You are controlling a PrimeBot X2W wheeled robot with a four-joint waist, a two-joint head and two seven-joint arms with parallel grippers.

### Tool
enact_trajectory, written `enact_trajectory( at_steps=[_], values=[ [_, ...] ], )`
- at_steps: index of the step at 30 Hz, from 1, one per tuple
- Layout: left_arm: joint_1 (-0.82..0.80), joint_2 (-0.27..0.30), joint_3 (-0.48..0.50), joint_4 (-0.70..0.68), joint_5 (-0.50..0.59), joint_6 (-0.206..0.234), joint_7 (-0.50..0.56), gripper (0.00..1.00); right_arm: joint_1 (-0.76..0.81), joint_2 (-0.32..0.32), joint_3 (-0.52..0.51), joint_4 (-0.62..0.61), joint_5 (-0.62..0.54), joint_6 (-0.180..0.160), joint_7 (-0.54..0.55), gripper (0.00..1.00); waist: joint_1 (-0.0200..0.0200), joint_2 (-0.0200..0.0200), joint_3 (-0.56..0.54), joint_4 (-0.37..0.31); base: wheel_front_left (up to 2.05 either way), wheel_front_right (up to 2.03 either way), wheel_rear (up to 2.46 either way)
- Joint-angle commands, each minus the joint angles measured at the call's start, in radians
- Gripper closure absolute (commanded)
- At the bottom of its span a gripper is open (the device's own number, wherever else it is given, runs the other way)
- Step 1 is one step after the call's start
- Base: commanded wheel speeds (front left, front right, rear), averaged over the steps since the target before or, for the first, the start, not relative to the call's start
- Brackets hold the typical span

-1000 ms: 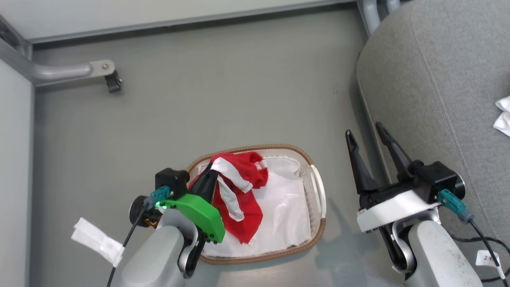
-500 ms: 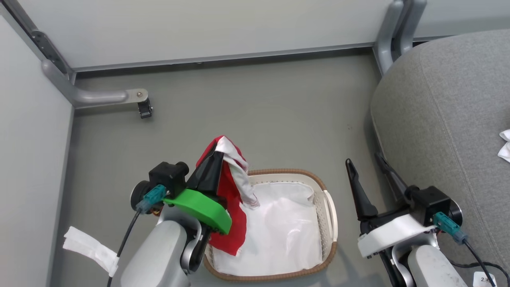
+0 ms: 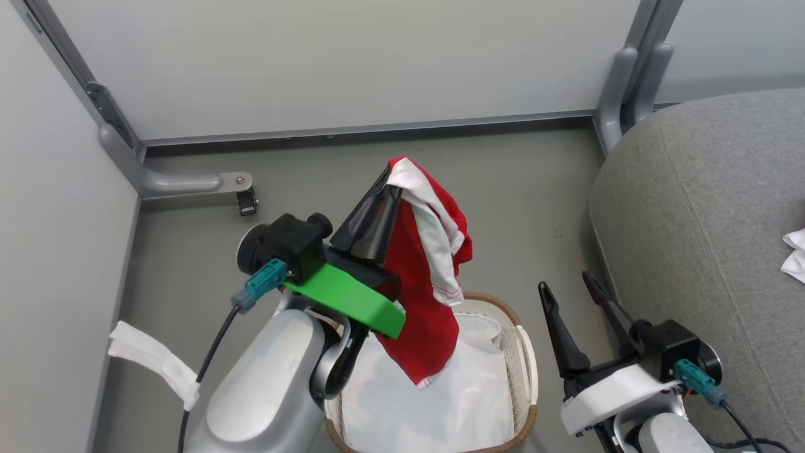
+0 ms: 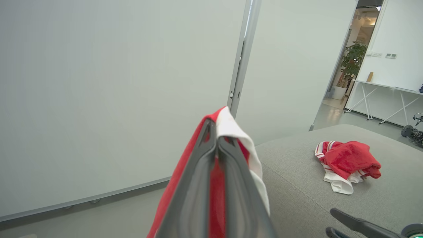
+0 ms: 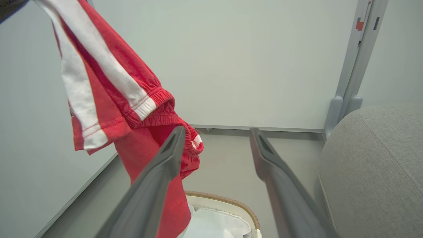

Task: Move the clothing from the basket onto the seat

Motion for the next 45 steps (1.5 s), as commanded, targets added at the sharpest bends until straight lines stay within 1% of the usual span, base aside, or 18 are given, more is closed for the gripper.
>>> enact_trajectory(
  at_steps=[1, 9, 15, 22, 27, 31, 37, 45],
  values=[
    [-0.024, 0.002, -0.008, -0.012, -0.010, -0.003, -0.004, 1.00, 0.015, -0.002, 0.001, -0.001, 0.000, -0.001, -0.002, 0.00, 0.0001, 0.0000, -0.005, 0.002, 0.00, 0.00, 0.00],
    [-0.067, -0.002, -0.043, -0.080, -0.002, -0.003, -0.004, 1.00, 0.025, 0.000, 0.020, 0.007, 0.002, -0.001, -0.002, 0.00, 0.0001, 0.0000, -0.013, 0.001, 0.00, 0.00, 0.00],
    [-0.071, -0.005, -0.052, -0.093, -0.003, -0.003, -0.004, 1.00, 0.004, -0.009, 0.070, -0.006, -0.010, -0.001, -0.002, 0.00, 0.0001, 0.0000, -0.007, 0.003, 0.00, 0.00, 0.00],
    [-0.070, -0.006, -0.047, -0.088, 0.002, -0.003, -0.004, 1.00, -0.053, -0.025, 0.176, -0.081, -0.018, -0.001, -0.002, 0.00, 0.0001, 0.0000, 0.005, 0.007, 0.00, 0.00, 0.00],
    [-0.066, -0.007, -0.049, -0.087, 0.003, -0.003, -0.004, 1.00, -0.093, -0.029, 0.228, -0.148, -0.013, -0.001, -0.002, 0.00, 0.0001, 0.0000, 0.015, 0.008, 0.00, 0.00, 0.00],
    [-0.068, -0.007, -0.057, -0.091, -0.008, -0.003, -0.004, 1.00, -0.131, -0.027, 0.262, -0.164, -0.014, -0.001, -0.002, 0.00, 0.0001, 0.0000, 0.022, 0.008, 0.00, 0.00, 0.00],
    [-0.075, -0.007, -0.079, -0.097, -0.023, -0.003, -0.004, 1.00, -0.196, -0.014, 0.271, -0.139, -0.037, -0.001, -0.002, 0.00, 0.0001, 0.0000, 0.028, 0.012, 0.00, 0.00, 0.00],
    [-0.082, -0.007, -0.112, -0.109, -0.036, -0.003, -0.004, 1.00, -0.255, 0.002, 0.231, -0.096, -0.074, -0.001, -0.002, 0.00, 0.0001, 0.0000, 0.038, 0.029, 0.00, 0.00, 0.00]
  ],
)
